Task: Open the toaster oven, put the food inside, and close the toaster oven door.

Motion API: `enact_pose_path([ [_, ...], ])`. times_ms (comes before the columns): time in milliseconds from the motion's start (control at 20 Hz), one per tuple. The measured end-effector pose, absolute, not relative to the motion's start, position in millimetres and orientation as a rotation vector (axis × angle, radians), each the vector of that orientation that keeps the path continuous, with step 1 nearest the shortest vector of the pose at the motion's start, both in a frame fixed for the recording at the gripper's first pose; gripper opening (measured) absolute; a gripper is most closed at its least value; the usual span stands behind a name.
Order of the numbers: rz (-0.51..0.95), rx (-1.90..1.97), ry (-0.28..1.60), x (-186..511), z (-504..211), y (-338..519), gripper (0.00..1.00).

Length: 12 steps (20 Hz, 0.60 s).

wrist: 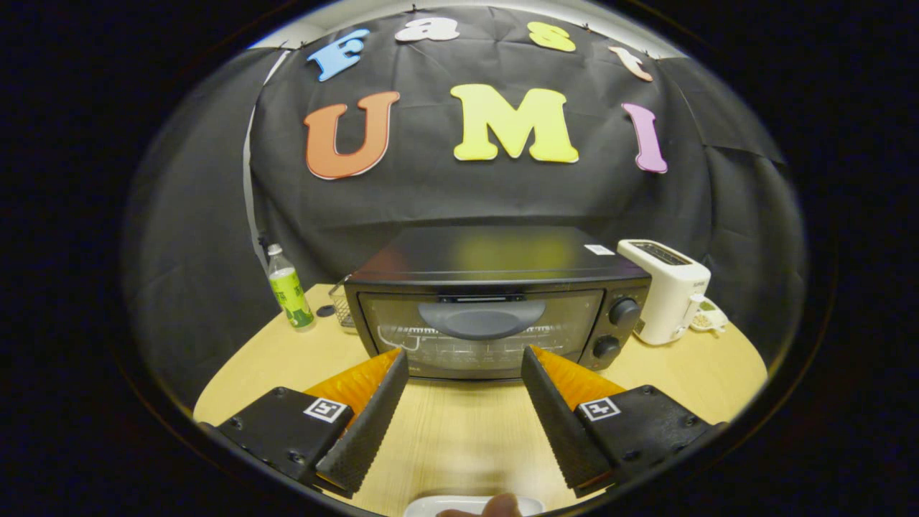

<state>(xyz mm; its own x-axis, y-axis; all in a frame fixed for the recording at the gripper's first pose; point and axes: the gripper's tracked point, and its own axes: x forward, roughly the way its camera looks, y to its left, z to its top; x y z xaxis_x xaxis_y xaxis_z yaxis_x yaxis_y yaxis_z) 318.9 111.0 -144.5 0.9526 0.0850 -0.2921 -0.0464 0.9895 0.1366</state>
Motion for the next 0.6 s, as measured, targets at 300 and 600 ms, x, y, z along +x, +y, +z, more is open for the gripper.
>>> enact_pose_path([
  [300,0.086,0.096,0.168,264.6,-85.3,98.3,1.00],
  [600,0.079,0.113,0.064,177.7,-26.9,76.0,1.00],
])
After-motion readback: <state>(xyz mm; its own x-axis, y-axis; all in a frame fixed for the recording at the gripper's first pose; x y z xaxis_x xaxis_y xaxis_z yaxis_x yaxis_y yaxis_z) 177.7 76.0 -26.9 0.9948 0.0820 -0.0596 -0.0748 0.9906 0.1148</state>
